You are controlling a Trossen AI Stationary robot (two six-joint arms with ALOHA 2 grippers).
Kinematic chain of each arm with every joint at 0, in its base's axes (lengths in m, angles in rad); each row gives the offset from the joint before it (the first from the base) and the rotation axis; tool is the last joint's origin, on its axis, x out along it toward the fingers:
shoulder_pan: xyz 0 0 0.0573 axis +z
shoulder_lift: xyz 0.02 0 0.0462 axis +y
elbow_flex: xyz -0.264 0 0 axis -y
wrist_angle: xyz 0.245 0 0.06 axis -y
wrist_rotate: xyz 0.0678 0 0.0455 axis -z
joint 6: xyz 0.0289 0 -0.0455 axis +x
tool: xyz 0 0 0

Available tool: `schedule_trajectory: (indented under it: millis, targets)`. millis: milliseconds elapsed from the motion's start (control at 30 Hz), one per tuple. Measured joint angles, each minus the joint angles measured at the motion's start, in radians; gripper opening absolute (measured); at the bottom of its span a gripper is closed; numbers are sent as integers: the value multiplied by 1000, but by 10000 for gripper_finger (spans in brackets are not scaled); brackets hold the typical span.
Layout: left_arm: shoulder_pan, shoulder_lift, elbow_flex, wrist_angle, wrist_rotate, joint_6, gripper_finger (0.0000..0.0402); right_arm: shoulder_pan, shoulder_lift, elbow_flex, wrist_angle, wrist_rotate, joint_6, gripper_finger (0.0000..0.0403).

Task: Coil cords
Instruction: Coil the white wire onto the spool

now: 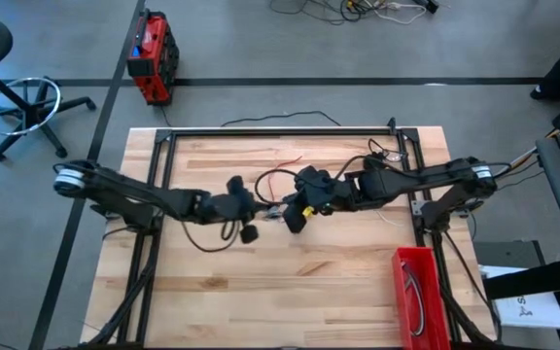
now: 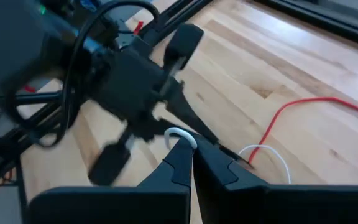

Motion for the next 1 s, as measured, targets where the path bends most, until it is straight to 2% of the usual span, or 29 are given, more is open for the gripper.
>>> schedule_trajectory:
  millis: [133, 300, 433, 600, 700, 833, 1000]
  targets:
    - [0, 88, 79, 1, -103, -42, 0, 0, 19, 0, 24, 33, -6, 0]
    - [8, 110, 104, 41, -231, -76, 0, 17, 46, 1, 36, 36, -10, 0]
    - [16, 74, 49, 205, -229, -97, 0, 39, 54, 1, 37, 83, -19, 0]
    - [17, 42, -58, 558, -138, -159, 0, 53, 63, -1, 44, 138, -27, 0]
    - [16, 42, -114, 713, -122, -197, 0, 53, 64, -3, 55, 141, -33, 0]
    - [16, 46, -143, 808, -121, -217, 0, 53, 75, -6, 62, 166, -44, 0]
    - [13, 53, -146, 823, -121, -217, 0, 52, 94, -10, 69, 190, -43, 0]
